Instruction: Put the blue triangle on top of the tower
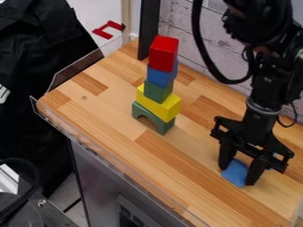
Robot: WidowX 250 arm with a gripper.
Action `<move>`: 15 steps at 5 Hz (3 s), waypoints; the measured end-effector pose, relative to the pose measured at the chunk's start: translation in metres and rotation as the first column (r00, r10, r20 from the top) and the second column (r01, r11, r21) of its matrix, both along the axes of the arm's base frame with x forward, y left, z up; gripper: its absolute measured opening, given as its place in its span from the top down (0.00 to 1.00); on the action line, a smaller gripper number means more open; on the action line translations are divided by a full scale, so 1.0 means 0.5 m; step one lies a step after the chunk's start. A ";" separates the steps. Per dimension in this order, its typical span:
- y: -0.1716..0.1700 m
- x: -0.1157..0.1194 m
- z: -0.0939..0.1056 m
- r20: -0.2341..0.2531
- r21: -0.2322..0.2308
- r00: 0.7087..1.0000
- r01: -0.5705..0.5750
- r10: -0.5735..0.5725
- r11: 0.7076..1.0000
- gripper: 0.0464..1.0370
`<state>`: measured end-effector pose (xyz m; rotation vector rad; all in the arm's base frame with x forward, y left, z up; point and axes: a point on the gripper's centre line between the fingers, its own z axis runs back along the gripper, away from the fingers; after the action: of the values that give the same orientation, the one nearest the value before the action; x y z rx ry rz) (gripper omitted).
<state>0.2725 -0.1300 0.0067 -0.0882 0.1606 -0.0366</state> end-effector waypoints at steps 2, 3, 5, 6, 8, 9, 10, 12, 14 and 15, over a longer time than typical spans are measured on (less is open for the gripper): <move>0.007 -0.005 0.022 -0.001 0.025 1.000 -0.011 0.011 1.000 0.48; 0.010 0.006 0.130 0.135 0.012 0.990 -0.029 0.027 1.000 0.48; 0.053 0.027 0.296 0.221 -0.037 0.967 -0.123 0.128 0.992 0.48; 0.105 0.024 0.327 0.213 -0.037 0.958 -0.190 0.194 0.981 0.48; 0.211 0.014 0.377 0.238 -0.088 0.911 -0.326 0.338 0.941 0.48; 0.241 0.007 0.373 0.216 -0.089 0.903 -0.361 0.372 0.928 0.48; 0.253 -0.001 0.363 0.188 -0.070 0.908 -0.367 0.373 0.928 0.48; 0.257 0.002 0.330 0.153 -0.044 0.931 -0.330 0.333 0.943 0.48; 0.270 0.003 0.323 0.148 -0.027 0.930 -0.335 0.336 0.942 0.48; 0.277 0.006 0.322 0.159 -0.018 0.927 -0.340 0.339 0.940 0.48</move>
<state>0.2753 0.0087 0.1677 -0.1013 -0.0176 0.3035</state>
